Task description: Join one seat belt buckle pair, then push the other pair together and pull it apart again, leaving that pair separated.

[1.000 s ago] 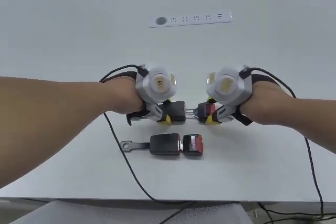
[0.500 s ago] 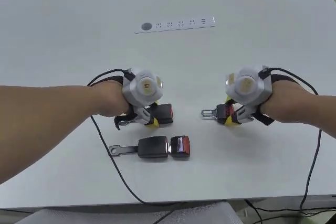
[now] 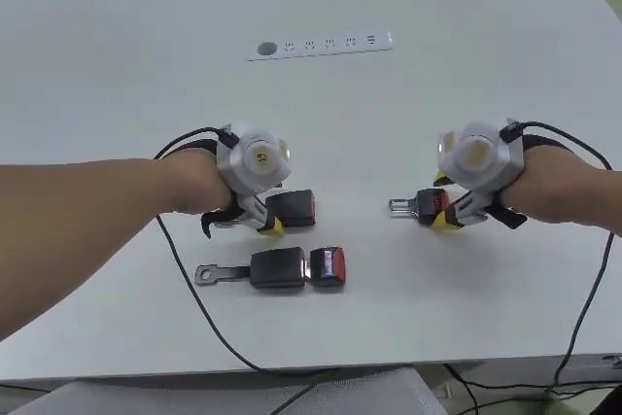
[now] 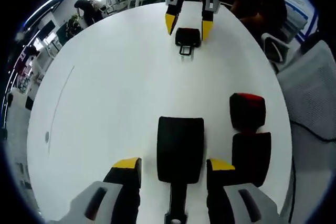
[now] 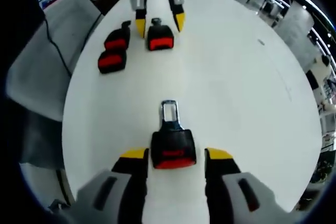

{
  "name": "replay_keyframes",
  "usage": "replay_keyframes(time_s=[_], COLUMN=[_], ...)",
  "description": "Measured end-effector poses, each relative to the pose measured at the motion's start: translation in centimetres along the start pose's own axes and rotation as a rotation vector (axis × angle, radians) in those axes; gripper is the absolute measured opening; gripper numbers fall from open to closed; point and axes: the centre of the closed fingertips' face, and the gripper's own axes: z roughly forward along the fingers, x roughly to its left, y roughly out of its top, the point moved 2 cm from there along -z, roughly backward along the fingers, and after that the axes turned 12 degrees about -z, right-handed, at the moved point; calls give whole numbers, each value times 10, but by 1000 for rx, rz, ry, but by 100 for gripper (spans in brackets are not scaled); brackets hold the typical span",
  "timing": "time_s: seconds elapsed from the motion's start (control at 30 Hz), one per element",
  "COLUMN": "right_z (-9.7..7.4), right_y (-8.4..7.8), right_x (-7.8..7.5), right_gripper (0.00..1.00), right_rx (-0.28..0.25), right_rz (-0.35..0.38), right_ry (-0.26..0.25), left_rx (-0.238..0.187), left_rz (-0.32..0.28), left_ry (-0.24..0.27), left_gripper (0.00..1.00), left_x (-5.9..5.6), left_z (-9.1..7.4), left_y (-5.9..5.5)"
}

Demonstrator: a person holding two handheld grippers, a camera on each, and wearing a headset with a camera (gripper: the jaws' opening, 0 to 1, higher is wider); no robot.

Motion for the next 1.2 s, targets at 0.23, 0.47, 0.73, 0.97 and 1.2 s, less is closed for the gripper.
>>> replay_keyframes(time_s=[0.23, 0.47, 0.73, 0.97, 1.2], right_z=[-22, -48, -71, -84, -89], right_y=[18, 38, 43, 35, 22], right_x=[2, 23, 41, 56, 75], right_gripper=[52, 56, 66, 74, 78], right_rx=[-101, -203, -264, -286, -288], right_rz=[82, 166, 250, 302, 370], right_ry=[-63, -104, -177, -216, -225], left_rx=[-69, -187, -269, -341, -381], left_rz=[-74, -169, -234, -326, -432], left_ry=[38, 58, 91, 132, 179], left_gripper=[54, 60, 63, 73, 81], left_x=[1, -20, -46, -64, -71], left_z=[-29, -67, -101, -130, -150], left_y=[-10, -20, -44, -72, -100])
